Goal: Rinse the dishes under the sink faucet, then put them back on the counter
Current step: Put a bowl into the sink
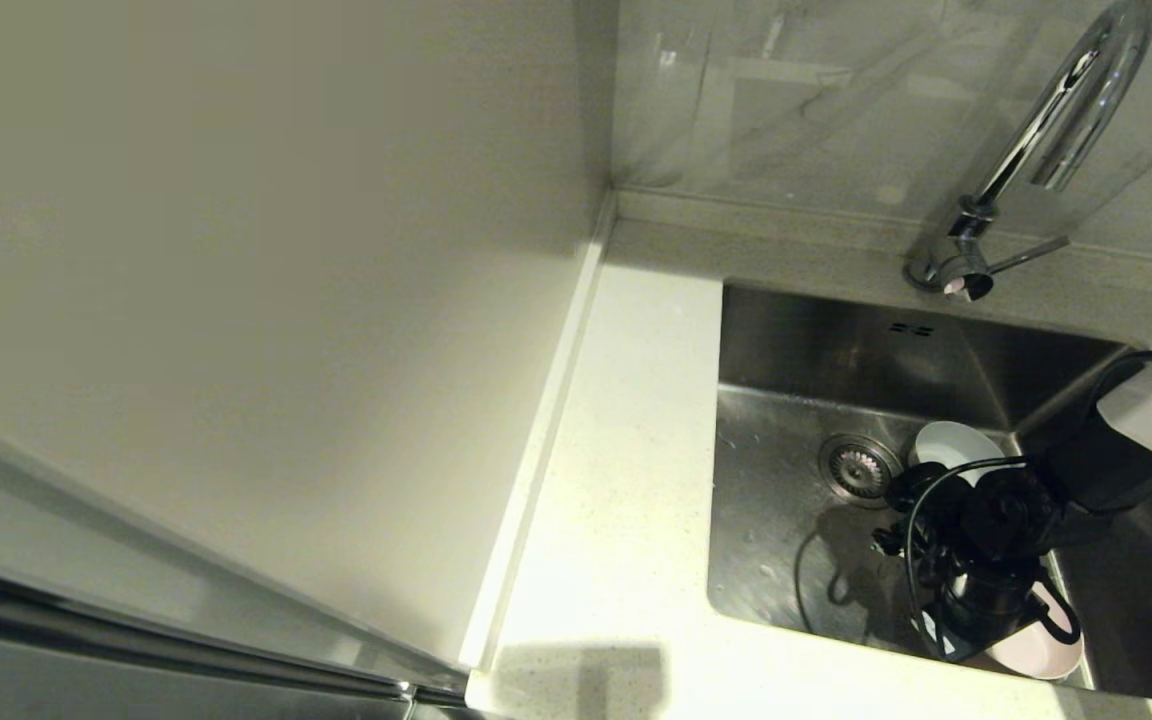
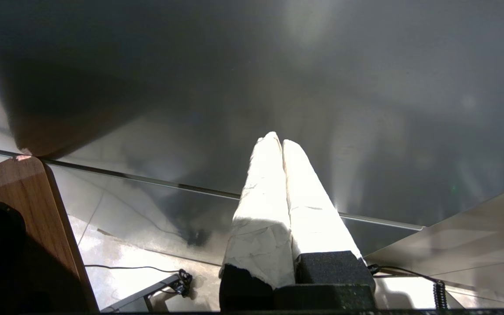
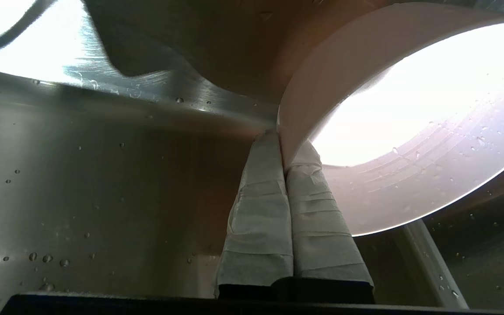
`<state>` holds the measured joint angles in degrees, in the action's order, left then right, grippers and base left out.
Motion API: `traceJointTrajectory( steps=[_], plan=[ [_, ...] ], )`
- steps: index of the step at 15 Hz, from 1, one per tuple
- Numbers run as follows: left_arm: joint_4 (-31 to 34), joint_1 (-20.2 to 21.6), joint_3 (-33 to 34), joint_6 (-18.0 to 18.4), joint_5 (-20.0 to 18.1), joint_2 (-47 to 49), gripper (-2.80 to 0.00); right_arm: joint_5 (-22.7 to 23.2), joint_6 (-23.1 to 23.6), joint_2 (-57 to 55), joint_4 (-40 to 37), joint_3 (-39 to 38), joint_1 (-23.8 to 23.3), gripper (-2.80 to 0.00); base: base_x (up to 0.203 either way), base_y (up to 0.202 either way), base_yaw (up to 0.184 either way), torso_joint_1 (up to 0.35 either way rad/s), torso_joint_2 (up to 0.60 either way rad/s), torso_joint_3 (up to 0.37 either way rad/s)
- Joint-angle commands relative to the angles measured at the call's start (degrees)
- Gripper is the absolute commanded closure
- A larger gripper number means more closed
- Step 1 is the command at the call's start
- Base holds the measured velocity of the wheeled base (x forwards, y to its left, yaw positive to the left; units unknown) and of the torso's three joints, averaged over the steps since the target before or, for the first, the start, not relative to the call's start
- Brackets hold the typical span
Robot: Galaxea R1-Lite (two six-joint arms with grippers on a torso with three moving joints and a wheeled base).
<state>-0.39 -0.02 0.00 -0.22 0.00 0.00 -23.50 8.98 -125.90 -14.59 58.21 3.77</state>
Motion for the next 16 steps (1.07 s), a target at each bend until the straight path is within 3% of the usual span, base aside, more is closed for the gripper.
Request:
traceJointTrajectory(
  steps=[1,8,9,10,16],
  plan=[
    [0.00,0.02,0.13,-0.04,0.00,0.00,0.00,-0.13,0.07,0.18,-0.03,-0.11,0.01,0.00,0.000,0.000,0.000,0.000,0.00,0.000],
    [-0.05,0.02,0.18,-0.04,0.00,0.00,0.00,-0.93,0.60,0.22,0.00,0.15,0.01,0.00,0.000,0.000,0.000,0.000,0.00,0.000],
    [0.03,-0.03,0.18,-0.04,0.00,0.00,0.00,-0.93,0.60,0.22,0.00,0.24,0.01,-2.50,0.000,0.000,0.000,0.000,0.00,0.000],
    [0.03,0.02,0.18,-0.04,0.00,0.00,0.00,-0.93,0.68,0.22,0.00,0.25,0.01,-2.80,0.000,0.000,0.000,0.000,0.00,0.000],
    [0.03,0.02,0.18,-0.04,0.01,0.00,0.00,-0.93,1.21,0.32,-0.09,0.41,0.10,-2.80,0.000,0.000,0.000,0.000,0.00,0.000]
  ],
)
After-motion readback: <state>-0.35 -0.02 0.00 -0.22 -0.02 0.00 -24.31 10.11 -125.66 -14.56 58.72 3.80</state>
